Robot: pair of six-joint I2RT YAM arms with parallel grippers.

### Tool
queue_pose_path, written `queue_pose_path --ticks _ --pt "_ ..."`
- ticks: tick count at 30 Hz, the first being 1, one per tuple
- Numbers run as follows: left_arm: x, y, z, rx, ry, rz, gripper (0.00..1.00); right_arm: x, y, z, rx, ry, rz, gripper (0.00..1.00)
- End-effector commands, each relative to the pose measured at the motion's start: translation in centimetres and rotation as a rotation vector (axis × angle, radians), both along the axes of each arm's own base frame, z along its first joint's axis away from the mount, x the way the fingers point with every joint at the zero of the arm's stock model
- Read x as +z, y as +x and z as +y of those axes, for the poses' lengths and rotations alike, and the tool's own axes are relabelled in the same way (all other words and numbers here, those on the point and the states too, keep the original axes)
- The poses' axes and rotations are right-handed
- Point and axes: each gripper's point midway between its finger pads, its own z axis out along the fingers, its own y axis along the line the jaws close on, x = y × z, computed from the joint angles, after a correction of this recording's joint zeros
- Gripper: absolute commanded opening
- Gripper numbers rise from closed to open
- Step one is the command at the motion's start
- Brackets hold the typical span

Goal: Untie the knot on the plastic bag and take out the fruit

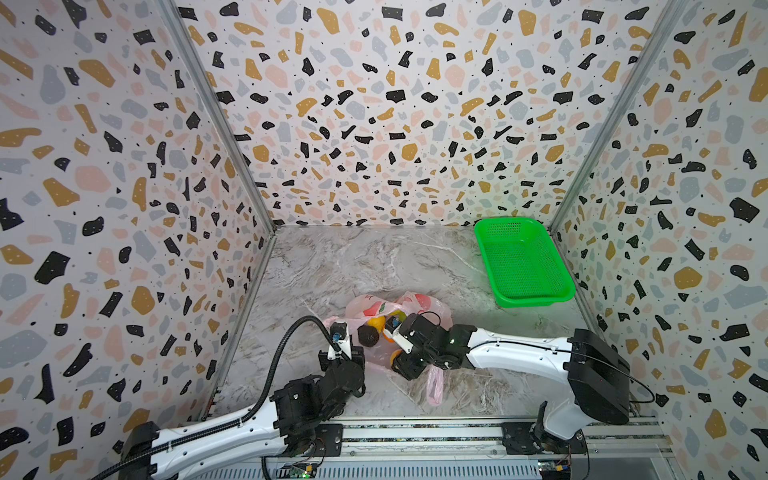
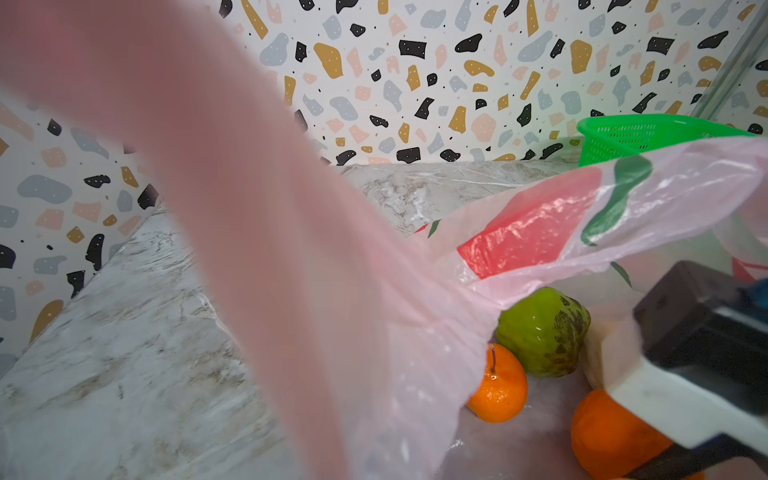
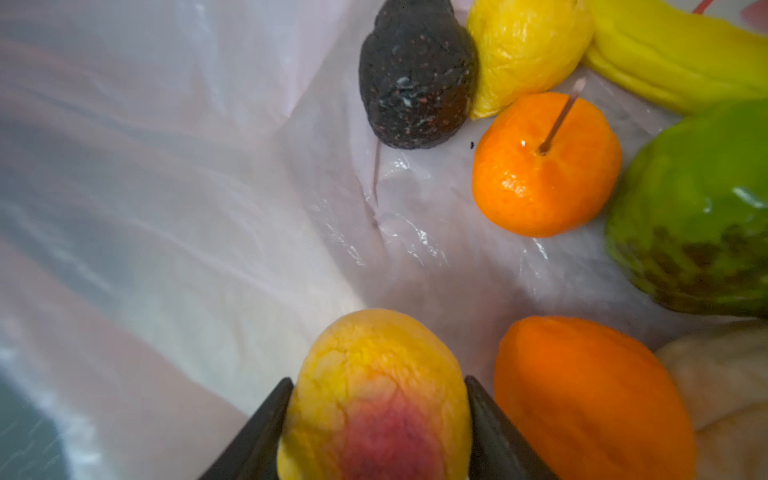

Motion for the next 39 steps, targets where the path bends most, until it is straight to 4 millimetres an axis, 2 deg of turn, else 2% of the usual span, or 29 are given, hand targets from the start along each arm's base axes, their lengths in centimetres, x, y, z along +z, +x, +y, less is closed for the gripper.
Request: queue_pose_path --ticks 1,11,14,20,25,28,31,35,39 --pt "-0.1 0.0 -0.1 -0.003 -0.011 -0.001 0.00 5.9 0.4 0.2 -0.004 0.101 -0.073 0.62" --pt "0.0 0.0 -0.6 -0.019 -0.011 -0.003 0.00 11.9 0.2 0.3 0.025 0.254 -0.154 0.62" --pt "0.1 0.0 -0.6 -0.021 -0.009 -0.004 0.00 13.4 0.9 0.0 0.002 0.273 -0.199 0.62" --pt "0.3 0.0 -0.6 -0.020 -0.006 -0.007 0.00 18.4 2.4 -1.0 -0.046 0.370 -0.259 0.62" --pt "0.5 0.1 -0.7 -0.023 -0.011 -0.010 0.00 21.7 3.9 -2.8 -0.114 0.421 -0.300 0.62" --pt "0.6 0.1 -0.8 -0.026 -0.012 -0.012 0.00 23.1 5.2 -4.8 -0.174 0.431 -0.331 0.62" --pt "0.8 0.1 -0.8 -0.027 -0.011 -0.016 0.00 23.5 7.5 -7.4 -0.247 0.415 -0.350 0.62" --pt "0.7 0.1 -0.9 -0.028 -0.005 -0.014 0.00 22.9 11.5 -12.1 -0.379 0.370 -0.368 0.63" --pt "0.7 0.1 -0.7 -0.021 -0.003 -0.011 0.00 21.0 16.1 -17.8 -0.539 0.312 -0.368 0.63"
